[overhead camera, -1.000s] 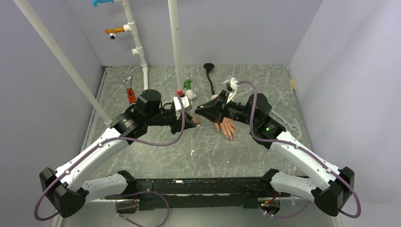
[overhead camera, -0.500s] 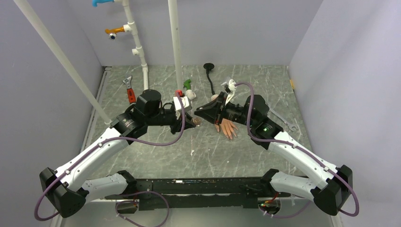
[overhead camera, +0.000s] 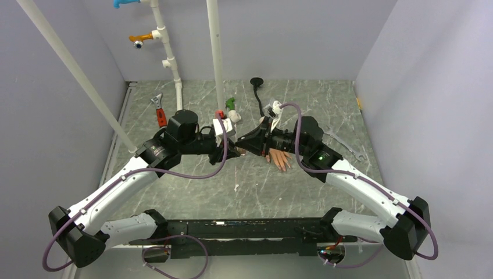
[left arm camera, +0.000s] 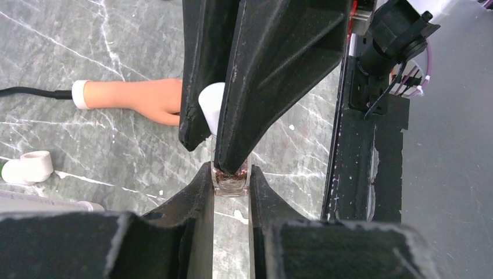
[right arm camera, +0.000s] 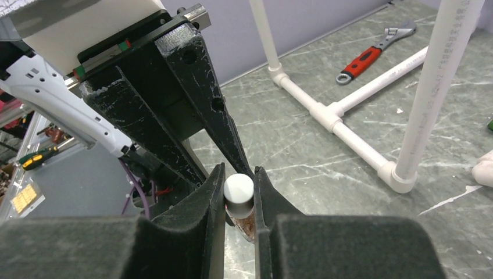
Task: Paint the nails
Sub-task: Close the nail polish bottle.
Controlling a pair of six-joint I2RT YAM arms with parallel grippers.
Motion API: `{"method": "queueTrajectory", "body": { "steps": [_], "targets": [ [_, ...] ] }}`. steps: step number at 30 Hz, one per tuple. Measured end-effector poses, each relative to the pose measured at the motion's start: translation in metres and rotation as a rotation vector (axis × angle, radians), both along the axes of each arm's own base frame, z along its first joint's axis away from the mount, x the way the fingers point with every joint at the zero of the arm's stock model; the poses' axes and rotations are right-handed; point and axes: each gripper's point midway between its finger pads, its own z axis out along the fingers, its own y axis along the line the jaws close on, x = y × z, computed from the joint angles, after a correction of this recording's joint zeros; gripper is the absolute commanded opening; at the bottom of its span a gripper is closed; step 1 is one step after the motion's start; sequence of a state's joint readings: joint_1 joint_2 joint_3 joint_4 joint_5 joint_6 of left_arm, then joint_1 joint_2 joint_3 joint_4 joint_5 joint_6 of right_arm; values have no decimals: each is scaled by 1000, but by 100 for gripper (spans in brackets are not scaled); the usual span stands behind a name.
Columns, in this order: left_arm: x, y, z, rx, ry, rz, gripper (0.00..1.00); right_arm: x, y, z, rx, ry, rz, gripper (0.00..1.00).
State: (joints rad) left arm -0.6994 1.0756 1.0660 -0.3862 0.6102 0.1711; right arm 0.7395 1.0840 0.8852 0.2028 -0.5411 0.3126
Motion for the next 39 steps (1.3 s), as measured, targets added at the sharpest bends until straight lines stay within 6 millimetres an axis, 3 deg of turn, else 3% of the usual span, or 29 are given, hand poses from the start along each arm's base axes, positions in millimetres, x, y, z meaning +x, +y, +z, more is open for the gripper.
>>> {"method": "queueTrajectory", "body": {
  "steps": [20,36,39],
  "targets": [
    [-4,4,-10,8,59,0,0,-5,4,-15,-73,-30,0,0],
    [6,14,-12,7,40,72,0,12,13,-17,-100,9,-229,0],
    [8,17,-11,8,23,98,0,15,16,-16,-112,19,-259,7]
  ]
}}
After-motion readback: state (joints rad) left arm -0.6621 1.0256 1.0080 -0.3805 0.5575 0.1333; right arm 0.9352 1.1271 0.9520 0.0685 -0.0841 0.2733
